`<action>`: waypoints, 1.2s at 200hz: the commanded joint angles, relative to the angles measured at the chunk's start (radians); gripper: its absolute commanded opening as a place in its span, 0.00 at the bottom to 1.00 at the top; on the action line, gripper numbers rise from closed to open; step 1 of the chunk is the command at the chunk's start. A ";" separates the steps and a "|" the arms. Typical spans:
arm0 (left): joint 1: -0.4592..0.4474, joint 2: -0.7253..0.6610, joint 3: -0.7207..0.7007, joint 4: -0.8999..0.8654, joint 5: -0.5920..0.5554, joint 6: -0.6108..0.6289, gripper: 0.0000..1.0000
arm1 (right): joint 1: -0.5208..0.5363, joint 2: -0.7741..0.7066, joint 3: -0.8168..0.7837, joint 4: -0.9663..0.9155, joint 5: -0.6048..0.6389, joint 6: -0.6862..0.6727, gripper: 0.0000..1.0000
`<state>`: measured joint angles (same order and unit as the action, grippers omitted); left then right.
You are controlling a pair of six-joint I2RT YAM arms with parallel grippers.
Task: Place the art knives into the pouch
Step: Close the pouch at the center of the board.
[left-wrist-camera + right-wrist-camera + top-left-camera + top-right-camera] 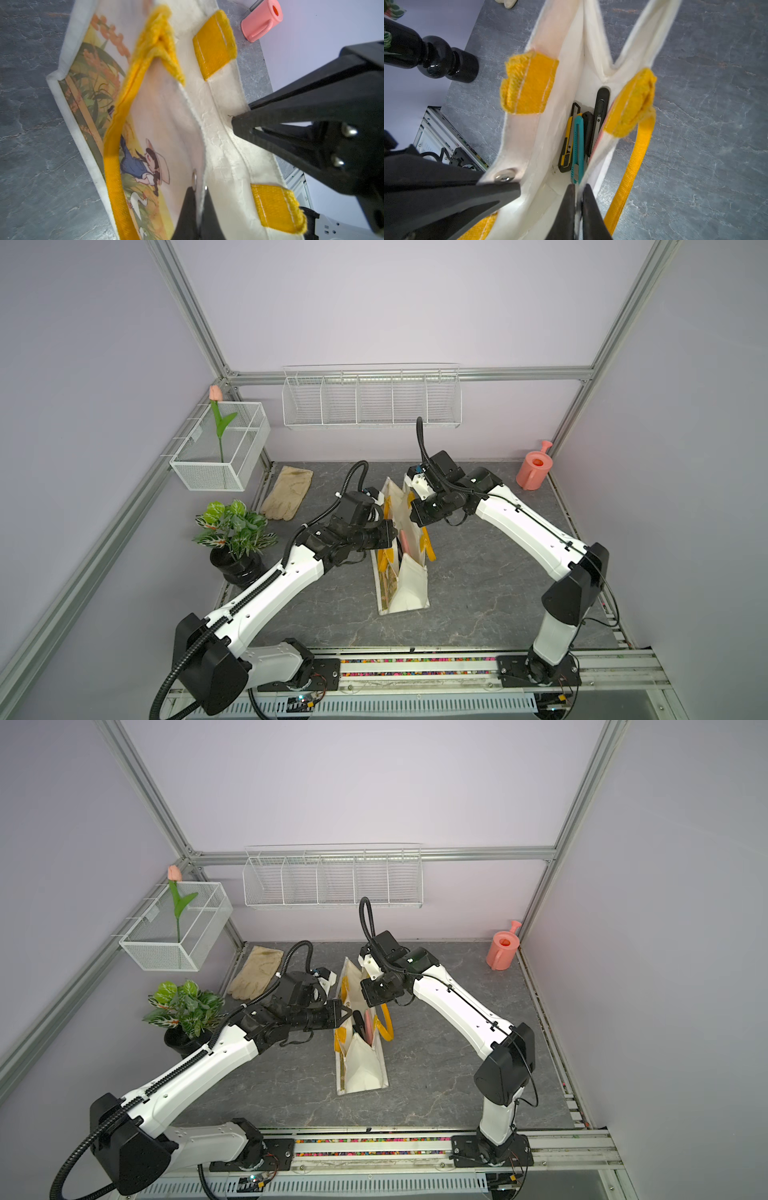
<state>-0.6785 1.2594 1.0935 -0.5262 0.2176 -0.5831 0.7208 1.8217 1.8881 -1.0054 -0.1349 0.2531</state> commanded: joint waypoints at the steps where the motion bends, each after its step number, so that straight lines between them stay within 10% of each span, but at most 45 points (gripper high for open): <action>1: -0.009 -0.011 -0.009 0.094 -0.020 -0.054 0.00 | -0.006 0.028 0.082 -0.049 -0.042 -0.063 0.11; 116: -0.135 0.057 -0.007 0.208 -0.255 -0.134 0.02 | -0.040 0.223 0.324 -0.252 -0.080 -0.225 0.13; 172: -0.135 -0.011 0.021 0.120 -0.310 -0.092 0.44 | -0.058 0.103 0.177 -0.161 -0.060 -0.184 0.45; 240: -0.135 -0.159 0.023 0.031 -0.387 -0.070 0.49 | -0.057 0.023 0.130 -0.125 -0.090 -0.156 0.64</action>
<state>-0.8082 1.1488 1.0981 -0.4461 -0.1062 -0.6632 0.6662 1.8950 2.0399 -1.1656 -0.1963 0.0875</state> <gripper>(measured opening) 0.493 0.614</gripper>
